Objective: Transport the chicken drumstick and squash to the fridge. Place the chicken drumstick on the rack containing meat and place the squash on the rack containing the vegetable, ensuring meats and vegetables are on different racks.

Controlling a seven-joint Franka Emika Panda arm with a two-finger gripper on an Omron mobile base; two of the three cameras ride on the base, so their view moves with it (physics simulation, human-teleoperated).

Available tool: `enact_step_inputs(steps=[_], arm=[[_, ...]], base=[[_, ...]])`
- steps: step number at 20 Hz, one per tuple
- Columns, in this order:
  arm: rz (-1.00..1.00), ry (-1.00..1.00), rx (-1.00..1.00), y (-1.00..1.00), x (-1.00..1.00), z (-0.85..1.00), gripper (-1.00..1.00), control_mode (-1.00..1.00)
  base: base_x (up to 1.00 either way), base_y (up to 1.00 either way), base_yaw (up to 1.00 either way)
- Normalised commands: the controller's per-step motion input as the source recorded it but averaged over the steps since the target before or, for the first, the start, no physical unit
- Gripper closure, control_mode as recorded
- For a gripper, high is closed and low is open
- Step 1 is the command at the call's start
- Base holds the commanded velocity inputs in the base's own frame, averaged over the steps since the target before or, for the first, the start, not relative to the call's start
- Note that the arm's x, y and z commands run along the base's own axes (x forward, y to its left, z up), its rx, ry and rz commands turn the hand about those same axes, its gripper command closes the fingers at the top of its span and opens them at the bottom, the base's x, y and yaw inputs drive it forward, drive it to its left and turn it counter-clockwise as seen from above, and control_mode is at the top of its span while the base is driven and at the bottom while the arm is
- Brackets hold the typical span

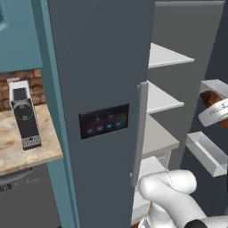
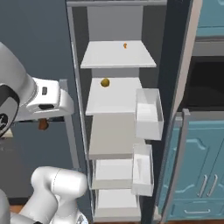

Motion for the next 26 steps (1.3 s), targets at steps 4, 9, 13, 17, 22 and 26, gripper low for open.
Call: enact_step_inputs(steps=[4, 9, 13, 17, 22, 26], arm=[[0.0, 0.0, 0.0, 0.0, 0.0, 0.0, 1.0, 1.0], [0.0, 0.0, 0.0, 0.0, 0.0, 0.0, 1.0, 1.0], [0.0, 0.0, 0.0, 0.0, 0.0, 0.0, 1.0, 1.0], [0.0, 0.0, 0.0, 0.0, 0.0, 0.0, 1.0, 1.0], [0.0, 0.0, 0.0, 0.0, 0.0, 0.0, 1.0, 1.0], [0.0, 0.0, 0.0, 0.0, 0.0, 0.0, 1.0, 1.0]], base=[[0.58, -0.23, -0.16], [0.68, -0.2, -0.09], [0.61, -0.31, 0.01], [0.88, -0.28, 0.19], [0.64, -0.22, 0.23], [0.43, -0.16, 0.18]])
